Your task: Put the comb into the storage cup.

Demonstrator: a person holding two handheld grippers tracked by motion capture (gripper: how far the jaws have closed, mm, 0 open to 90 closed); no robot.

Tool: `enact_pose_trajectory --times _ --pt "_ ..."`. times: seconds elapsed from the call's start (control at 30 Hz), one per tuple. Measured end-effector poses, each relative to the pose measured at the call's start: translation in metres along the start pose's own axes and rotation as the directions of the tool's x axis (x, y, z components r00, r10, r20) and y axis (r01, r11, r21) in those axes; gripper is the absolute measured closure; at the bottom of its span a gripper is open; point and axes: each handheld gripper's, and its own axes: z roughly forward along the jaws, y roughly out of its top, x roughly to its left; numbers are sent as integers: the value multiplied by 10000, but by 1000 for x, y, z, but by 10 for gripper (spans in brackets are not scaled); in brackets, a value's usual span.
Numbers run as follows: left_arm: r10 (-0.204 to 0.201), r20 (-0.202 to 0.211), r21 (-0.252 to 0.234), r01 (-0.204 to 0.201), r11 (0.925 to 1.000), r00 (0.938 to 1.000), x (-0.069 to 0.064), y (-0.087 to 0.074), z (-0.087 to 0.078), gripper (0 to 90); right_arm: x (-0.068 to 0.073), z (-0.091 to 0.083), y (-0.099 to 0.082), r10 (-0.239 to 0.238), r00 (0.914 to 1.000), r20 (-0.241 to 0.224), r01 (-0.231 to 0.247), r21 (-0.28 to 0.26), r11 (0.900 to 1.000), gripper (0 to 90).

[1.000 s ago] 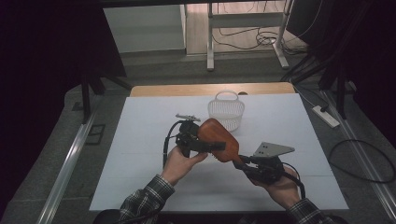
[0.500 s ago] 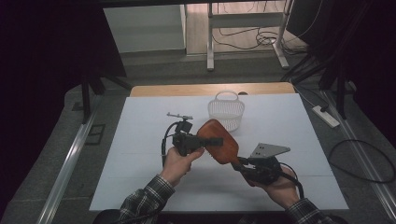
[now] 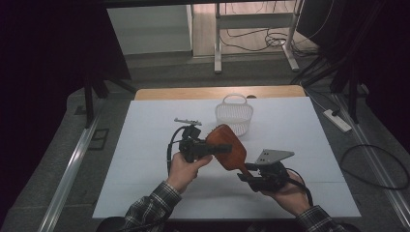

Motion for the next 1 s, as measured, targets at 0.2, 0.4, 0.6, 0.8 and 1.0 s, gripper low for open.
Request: enact_pose_trajectory --times 0.2,0.4,0.6,0.8,1.0 --pt "212 -236 -53 -213 9998 9995 -1 2 -4 533 -6 -2 -1 433 9991 7 -433 183 9989 347" --pt "391 -471 -12 -392 9992 9981 -2 4 -7 533 -12 -3 -4 769 9967 -272 -753 535 9957 253" --pt "493 -691 -44 -497 9988 9964 -2 8 -12 532 -12 -6 -7 757 9963 -400 -733 582 9956 200" --pt "608 -978 -42 -615 9981 9933 -1 12 -15 530 -15 -8 -11 921 9949 -399 -890 730 9933 73" --pt "705 -1131 -14 -711 9975 9911 1 17 -16 529 -18 -8 -19 644 9979 -17 -640 1002 9929 0"
